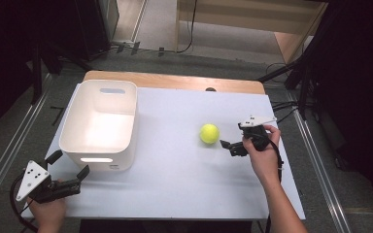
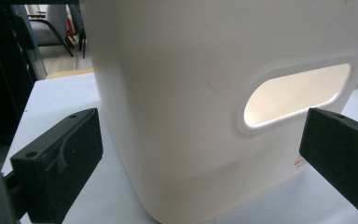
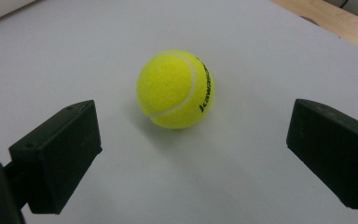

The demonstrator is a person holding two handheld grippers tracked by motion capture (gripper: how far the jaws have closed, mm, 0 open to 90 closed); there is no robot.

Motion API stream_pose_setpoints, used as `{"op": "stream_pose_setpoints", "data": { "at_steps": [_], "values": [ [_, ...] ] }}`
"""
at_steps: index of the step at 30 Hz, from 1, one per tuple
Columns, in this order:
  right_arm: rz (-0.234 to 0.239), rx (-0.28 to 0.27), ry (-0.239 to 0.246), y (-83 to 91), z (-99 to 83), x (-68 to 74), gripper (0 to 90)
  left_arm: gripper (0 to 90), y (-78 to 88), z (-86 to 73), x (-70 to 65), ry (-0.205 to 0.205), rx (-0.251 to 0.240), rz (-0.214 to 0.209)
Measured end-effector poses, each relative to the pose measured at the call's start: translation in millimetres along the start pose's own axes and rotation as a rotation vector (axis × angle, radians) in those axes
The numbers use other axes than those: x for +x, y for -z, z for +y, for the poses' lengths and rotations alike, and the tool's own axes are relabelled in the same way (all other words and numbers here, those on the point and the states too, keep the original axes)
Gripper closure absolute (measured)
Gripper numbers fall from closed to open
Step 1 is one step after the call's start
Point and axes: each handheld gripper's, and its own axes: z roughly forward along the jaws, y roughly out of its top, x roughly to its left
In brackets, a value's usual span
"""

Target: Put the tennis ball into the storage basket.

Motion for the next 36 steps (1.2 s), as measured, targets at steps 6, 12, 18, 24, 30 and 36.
{"op": "stream_pose_setpoints", "data": {
  "at_steps": [6,12,18,24,30,36],
  "values": [
    [0.006,0.024,0.003,-5.6,7.0,-0.3,1.9,0.0,-0.1,-0.1,-0.2,-0.002,0.000,0.000],
    [0.010,0.048,0.010,-11.1,13.8,0.2,1.9,0.0,-0.3,-0.1,-0.3,-0.003,0.000,-0.001],
    [0.015,0.073,0.010,-16.9,19.7,-0.1,1.9,0.0,-0.4,0.0,-0.2,-0.005,0.000,-0.002],
    [0.023,0.093,0.012,-23.7,23.6,-2.4,1.9,0.0,-0.4,0.0,-0.2,-0.005,0.001,-0.004],
    [0.023,0.122,-0.002,-29.0,27.2,-3.0,1.9,0.0,-0.5,0.0,-0.4,-0.008,0.003,-0.003],
    [0.034,0.166,0.009,-37.7,32.1,-4.2,1.9,0.0,-0.7,0.0,-0.8,-0.011,0.006,-0.002]
  ]
}}
